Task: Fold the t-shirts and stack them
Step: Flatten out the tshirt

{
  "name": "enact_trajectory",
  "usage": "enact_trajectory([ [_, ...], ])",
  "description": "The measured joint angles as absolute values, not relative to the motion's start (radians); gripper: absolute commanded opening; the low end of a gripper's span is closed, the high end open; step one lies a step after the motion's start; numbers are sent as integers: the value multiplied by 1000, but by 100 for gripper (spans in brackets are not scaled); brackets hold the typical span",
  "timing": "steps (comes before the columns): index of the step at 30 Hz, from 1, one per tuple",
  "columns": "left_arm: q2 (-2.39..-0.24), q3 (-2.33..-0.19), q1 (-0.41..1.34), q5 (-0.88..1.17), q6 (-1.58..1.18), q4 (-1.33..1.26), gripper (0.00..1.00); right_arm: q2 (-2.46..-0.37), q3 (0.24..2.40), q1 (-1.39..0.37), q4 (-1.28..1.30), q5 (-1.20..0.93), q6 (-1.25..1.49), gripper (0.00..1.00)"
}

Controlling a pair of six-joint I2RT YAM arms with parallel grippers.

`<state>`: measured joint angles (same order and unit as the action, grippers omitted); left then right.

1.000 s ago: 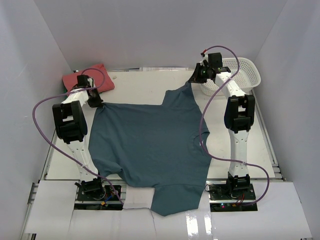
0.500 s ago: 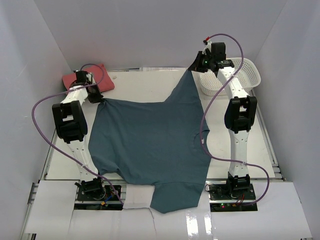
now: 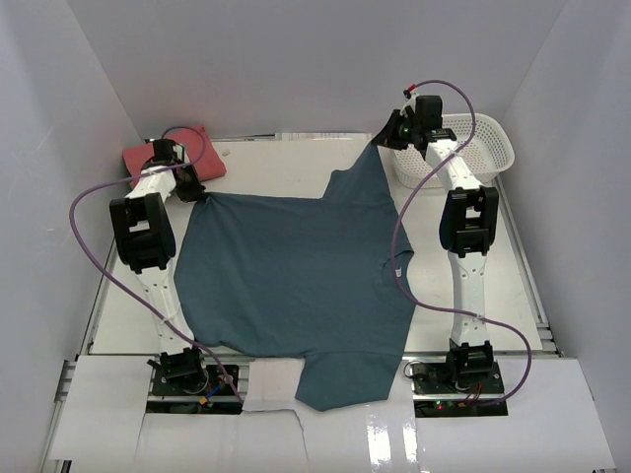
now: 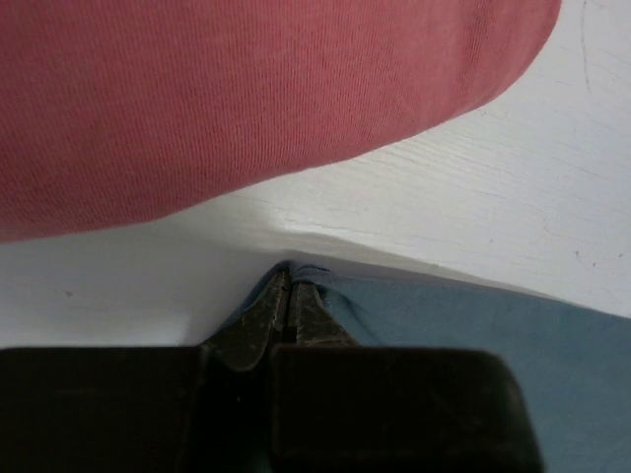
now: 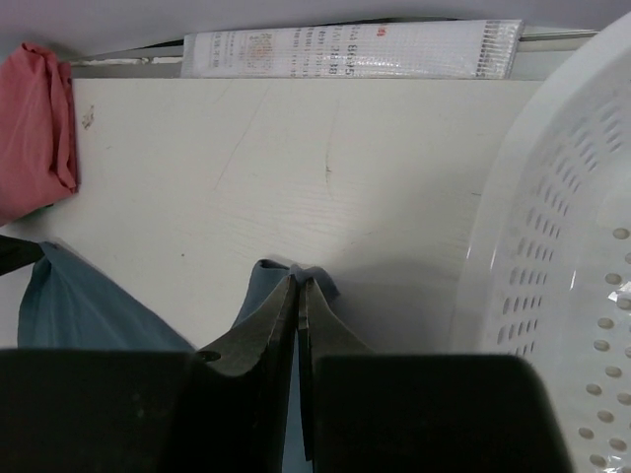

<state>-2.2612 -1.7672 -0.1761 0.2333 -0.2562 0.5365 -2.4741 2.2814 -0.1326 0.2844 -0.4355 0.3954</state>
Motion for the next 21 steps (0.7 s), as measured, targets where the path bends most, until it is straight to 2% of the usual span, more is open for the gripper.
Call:
enact_trajectory([
  [10,-2263,-1770,-178,236,-256,539,0,-2481,2267,-126,256,-463,412,8],
  [21,-2233,-1722,-180,237,-256,525,0,-2390,2117,-126,265,-503,402,8],
])
